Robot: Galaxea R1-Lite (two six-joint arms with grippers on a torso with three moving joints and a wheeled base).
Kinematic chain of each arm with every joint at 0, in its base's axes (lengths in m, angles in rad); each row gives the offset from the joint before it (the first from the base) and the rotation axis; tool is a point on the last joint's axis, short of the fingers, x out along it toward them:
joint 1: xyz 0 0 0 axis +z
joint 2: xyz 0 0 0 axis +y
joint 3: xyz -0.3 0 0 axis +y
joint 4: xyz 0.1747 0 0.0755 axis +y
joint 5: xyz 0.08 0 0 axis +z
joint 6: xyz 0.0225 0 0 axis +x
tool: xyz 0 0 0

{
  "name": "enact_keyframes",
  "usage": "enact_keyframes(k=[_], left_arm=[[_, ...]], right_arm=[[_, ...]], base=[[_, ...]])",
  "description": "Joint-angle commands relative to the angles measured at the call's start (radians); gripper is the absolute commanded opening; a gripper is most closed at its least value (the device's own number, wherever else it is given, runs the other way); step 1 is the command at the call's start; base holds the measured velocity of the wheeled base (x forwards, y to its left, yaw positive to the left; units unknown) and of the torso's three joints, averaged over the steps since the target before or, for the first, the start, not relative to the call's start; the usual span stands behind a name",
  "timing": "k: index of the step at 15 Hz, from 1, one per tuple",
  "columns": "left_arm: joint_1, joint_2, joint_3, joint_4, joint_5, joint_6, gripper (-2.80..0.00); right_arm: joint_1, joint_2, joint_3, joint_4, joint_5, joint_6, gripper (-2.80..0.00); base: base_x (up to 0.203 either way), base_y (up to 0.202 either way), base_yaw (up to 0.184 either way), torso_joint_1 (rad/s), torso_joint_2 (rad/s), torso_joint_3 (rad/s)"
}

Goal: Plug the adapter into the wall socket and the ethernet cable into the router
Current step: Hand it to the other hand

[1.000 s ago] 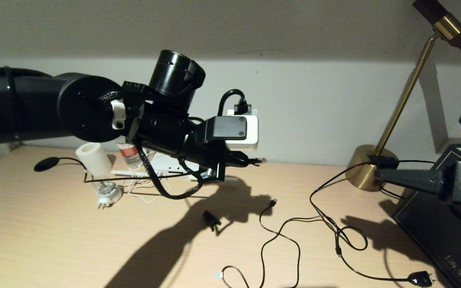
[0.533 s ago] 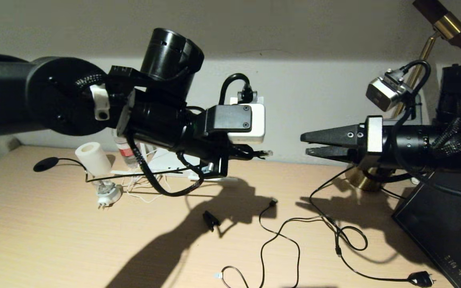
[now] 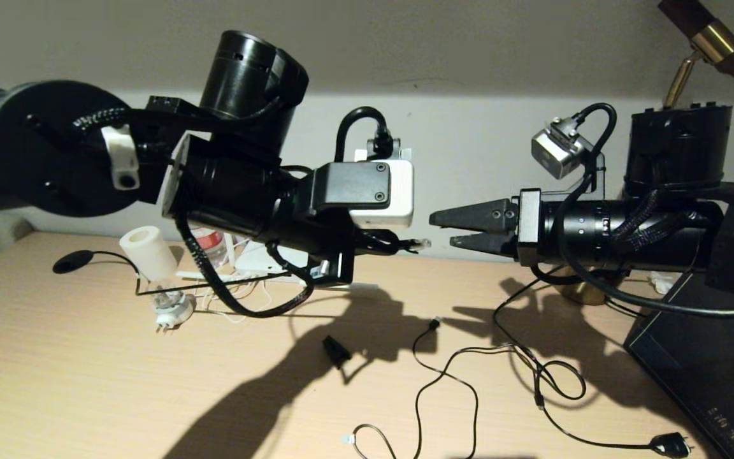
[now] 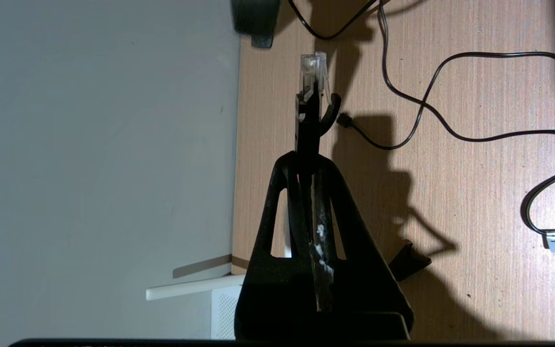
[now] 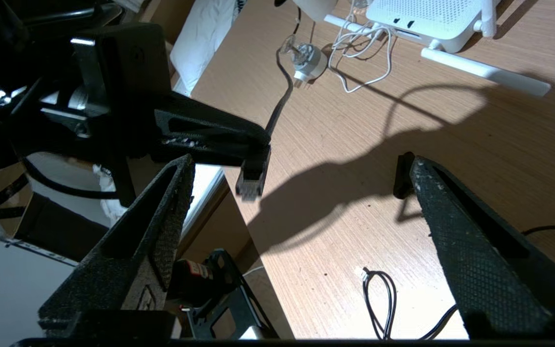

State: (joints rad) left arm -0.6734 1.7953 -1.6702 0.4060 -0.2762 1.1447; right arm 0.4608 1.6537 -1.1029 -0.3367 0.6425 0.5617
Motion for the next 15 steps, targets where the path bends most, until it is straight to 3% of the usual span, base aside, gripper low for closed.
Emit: enact_keyframes(k=[1,14,15], left_arm=[[-0.002,-0.005,0.009,-0.003,-0.001,0.007,-2.80],[-0.017,0.003,0.014,-0.012,-0.003,0.010,-2.80],[-0.017,0.003,0.016,-0.012,-0.001,0.010,-2.80]], right_arm=[[0.010,0.017,-0.008,-0.001,0.006,0.003,0.00],[0.052,0.024,-0.006,-0.002,0.009,0.003,0.00],[0.055,0.024,-0.005,-0.002,0.009,0.003,-2.80]], base=[[0.000,0.000,0.000,0.000,0.00,0.000],[0.000,0.000,0.000,0.000,0.00,0.000],[0.000,0.000,0.000,0.000,0.00,0.000]])
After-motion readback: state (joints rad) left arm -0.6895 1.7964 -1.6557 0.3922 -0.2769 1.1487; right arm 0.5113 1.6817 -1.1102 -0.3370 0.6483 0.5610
